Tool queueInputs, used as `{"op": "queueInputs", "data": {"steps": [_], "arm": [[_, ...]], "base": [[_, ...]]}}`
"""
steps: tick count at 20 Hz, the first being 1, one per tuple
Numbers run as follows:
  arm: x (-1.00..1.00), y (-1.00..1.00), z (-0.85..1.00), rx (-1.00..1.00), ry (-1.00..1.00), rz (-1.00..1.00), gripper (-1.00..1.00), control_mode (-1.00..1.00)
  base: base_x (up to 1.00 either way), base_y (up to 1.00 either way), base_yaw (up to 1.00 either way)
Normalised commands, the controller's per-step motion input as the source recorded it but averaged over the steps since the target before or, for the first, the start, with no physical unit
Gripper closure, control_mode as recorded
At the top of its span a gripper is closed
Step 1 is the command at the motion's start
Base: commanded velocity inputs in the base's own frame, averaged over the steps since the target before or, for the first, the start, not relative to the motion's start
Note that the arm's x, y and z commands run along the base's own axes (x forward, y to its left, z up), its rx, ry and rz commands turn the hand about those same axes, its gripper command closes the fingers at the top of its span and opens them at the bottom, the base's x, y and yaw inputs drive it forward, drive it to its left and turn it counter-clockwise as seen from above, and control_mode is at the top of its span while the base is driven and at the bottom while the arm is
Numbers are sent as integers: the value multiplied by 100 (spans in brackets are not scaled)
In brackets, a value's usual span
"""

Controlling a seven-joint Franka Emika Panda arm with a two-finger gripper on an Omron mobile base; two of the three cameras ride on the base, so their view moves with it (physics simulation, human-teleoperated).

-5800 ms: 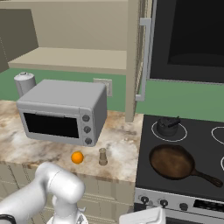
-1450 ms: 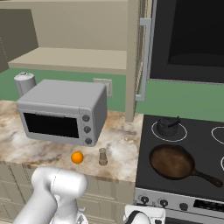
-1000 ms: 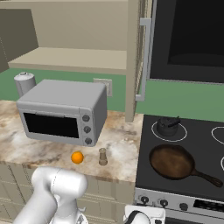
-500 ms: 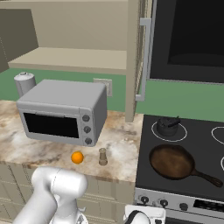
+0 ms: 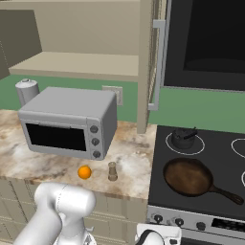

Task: Pick the pan from the cabinet and place it on the stove. Then turn on the stove burner for the pan.

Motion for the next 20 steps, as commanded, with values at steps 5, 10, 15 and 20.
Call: {"op": "queueInputs", "data": {"steps": [5,10,15,20], "arm": [[0,0,1,0,0,0,-100,-100],[0,0,0,0,0,0,-100,-100],[1,0,0,0,0,1,-100,-100],[8,0,0,0,0,2,-100,-100]], "base": [[0,0,0],[0,0,0],[0,0,0],[0,0,0]]}}
